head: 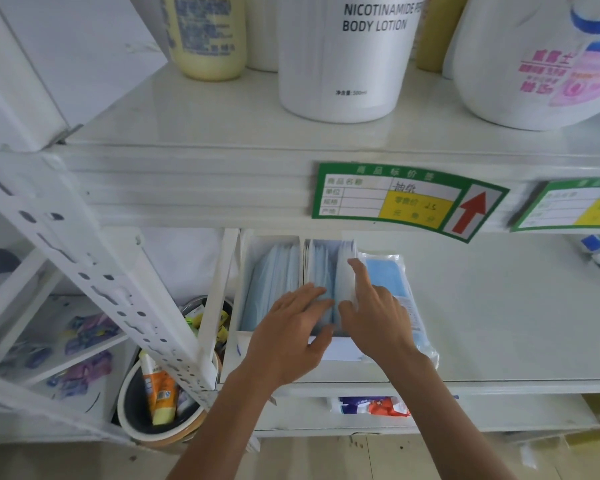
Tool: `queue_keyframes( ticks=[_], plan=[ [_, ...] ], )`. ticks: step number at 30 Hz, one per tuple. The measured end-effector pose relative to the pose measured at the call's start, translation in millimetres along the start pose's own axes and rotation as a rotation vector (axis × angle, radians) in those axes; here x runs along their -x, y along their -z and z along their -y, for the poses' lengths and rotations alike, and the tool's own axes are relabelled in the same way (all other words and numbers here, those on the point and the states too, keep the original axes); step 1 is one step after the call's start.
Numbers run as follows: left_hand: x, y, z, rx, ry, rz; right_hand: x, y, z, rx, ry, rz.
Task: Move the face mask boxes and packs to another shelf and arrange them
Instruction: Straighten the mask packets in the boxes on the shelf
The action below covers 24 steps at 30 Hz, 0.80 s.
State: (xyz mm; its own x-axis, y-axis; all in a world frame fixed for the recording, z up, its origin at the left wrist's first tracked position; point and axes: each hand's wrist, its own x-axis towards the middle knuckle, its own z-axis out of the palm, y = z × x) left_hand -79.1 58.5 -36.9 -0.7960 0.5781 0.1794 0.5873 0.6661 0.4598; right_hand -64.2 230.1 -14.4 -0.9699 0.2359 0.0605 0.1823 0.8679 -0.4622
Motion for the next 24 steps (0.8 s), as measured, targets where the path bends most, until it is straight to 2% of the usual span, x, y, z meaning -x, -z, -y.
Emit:
queue_keyframes(
  ticks=[4,7,9,13,16,24],
  plan=[
    [2,3,3,0.151,0.037,-0.147,8,-4,4,0.122,0.103,-0.034],
    [1,3,4,0.136,0.04,-0.202,8,-5,2,0.125,0.111,-0.119],
    [0,2,4,0.129,0.03,-0.218,6,-5,0,0.138,0.183,-0.143],
    [-2,-2,4,0.095,0.012,-0.234,1,-7,-2,0.136,0.37,-0.093],
    [-2,-2,4,0.084,-0.004,-0.253,-4,-10,-6,0.125,0.338,-0.019],
    [1,4,8,0.203,0.017,-0.25,-7,-17,-5,0.052,0.207,-0.022]
  ],
)
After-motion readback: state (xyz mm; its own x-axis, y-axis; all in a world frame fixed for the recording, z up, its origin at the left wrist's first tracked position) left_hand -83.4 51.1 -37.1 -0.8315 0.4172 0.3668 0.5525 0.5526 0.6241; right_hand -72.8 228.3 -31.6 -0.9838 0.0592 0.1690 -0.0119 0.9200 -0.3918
